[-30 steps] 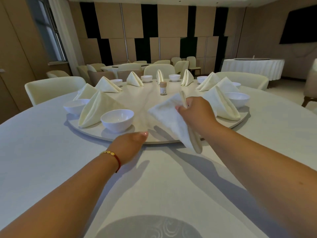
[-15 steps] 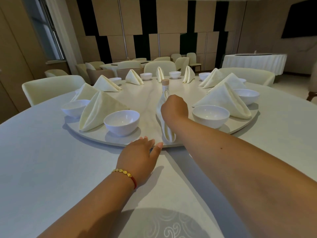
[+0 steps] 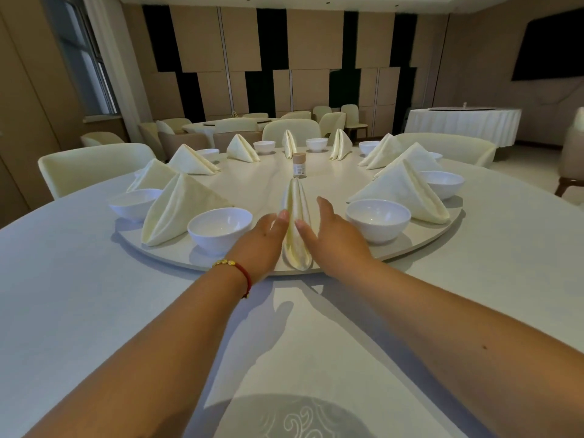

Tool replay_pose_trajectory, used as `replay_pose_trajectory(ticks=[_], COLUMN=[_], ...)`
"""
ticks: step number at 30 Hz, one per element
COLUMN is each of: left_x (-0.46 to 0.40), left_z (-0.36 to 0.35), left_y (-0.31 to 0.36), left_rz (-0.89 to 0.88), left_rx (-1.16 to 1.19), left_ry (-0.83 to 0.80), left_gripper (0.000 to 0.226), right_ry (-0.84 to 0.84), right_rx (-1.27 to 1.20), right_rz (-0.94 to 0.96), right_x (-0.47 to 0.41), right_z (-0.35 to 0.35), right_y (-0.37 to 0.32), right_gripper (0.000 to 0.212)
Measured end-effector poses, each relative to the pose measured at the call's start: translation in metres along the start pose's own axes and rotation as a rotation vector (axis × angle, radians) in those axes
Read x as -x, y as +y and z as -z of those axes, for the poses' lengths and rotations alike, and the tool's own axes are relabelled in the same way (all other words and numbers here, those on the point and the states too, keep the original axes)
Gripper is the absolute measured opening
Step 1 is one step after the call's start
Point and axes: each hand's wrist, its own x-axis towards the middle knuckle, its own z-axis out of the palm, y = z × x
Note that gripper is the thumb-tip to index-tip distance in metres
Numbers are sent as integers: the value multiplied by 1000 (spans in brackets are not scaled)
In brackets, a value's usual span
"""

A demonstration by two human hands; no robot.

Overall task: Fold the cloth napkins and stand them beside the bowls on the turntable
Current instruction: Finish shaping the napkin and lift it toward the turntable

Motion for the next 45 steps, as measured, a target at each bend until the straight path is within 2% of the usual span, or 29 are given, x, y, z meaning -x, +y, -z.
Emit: replay_pose_trajectory(ticks=[2,4,9,12,15,19,23,28,32,37,41,45], left_x=[-6,-13,5,6,3,3,5,7,5,6,6,3], left_z=[-11,-23,-32,-32,-33,-33,-33,-33,-34,-33,-34,-35], left_y=[-2,-10,-3,-4,-9,-11,-12,-11,-11,-11,-10,-13], left_rz=[14,30,-77,-113,-101,-80,-106,-110,-92,-74,-49,-16], left_rx=[199,277,120,15,-35,-58,-66,-39,-38,-19,-28,-48], left_ry=[-17,-7,121,119,121,141,149,151,157,174,167,160], left_gripper=[80,87,54,54,59,65,61,57,65,57,63,72], right_ry=[10,-2,-7,-33,10,3,-12,-12,-27,-53,-72,-69], right_rx=[-80,-124,6,51,77,97,126,100,99,105,106,100], right_rz=[80,160,193,182,131,107,127,154,171,167,193,192], right_x=[14,21,17,12,12,17,19,22,21,23,24,24], right_z=[-3,-10,-22,-25,-21,-16,-14,-12,-13,-11,-11,-11], right_y=[8,14,18,21,25,28,25,22,22,20,20,20], right_gripper=[63,57,49,54,62,68,72,90,79,68,58,60])
